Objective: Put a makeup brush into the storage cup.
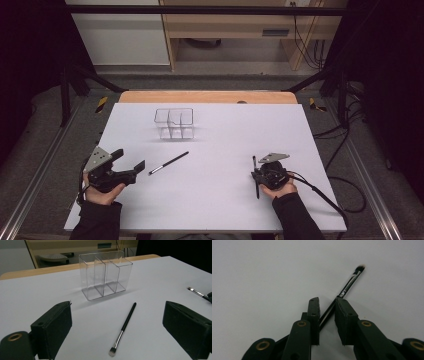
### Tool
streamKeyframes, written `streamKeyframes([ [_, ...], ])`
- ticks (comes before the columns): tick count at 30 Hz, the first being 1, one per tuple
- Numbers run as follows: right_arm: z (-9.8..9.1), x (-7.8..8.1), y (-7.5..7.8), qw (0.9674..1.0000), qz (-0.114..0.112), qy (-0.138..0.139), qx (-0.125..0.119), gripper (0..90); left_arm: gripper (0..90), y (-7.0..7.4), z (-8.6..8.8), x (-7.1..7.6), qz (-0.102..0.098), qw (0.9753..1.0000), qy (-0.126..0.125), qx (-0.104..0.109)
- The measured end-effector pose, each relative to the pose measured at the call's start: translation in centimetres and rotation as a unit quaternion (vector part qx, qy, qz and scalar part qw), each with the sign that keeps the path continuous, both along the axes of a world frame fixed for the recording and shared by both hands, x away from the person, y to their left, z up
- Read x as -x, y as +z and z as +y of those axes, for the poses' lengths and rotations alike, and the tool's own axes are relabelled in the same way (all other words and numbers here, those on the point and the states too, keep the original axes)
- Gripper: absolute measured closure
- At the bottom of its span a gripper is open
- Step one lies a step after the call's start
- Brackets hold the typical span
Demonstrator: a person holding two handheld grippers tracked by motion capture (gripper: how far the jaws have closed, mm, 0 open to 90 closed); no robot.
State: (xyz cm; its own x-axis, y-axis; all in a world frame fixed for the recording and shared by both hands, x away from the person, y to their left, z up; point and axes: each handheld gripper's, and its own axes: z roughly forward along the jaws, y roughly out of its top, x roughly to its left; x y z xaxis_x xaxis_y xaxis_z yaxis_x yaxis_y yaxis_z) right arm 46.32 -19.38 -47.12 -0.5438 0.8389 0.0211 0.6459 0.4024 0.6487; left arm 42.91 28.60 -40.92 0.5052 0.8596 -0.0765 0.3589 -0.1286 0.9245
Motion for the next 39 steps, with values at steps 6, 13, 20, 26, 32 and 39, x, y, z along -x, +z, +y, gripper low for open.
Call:
streamKeyframes([
  [6,-0.4,-0.1,0.1,1.0000,0.005,-0.004,0.000,79.0,8.2,0.0,0.0,0.0,0.000,1.0000,0.000,0.000],
  [13,-0.7,-0.2,0.1,0.9999,0.009,-0.008,-0.003,82.1,8.2,0.0,0.0,0.0,-0.001,1.0000,-0.001,0.000],
  [20,-0.8,-0.3,0.2,0.9999,0.013,-0.003,-0.001,83.4,8.3,0.0,0.0,0.0,0.000,1.0000,-0.002,-0.001],
  [26,-0.8,-0.3,0.1,0.9999,0.012,-0.002,-0.006,78.3,8.3,0.1,0.0,0.1,0.000,1.0000,-0.002,-0.002],
  [32,-1.0,-0.3,0.8,0.9998,0.007,0.000,-0.019,71.3,8.3,0.1,0.0,0.1,-0.001,1.0000,-0.003,0.000],
  [39,-0.9,-0.9,2.5,0.9998,0.007,0.017,-0.005,53.8,8.2,0.0,-0.1,0.0,0.003,1.0000,-0.005,-0.002],
])
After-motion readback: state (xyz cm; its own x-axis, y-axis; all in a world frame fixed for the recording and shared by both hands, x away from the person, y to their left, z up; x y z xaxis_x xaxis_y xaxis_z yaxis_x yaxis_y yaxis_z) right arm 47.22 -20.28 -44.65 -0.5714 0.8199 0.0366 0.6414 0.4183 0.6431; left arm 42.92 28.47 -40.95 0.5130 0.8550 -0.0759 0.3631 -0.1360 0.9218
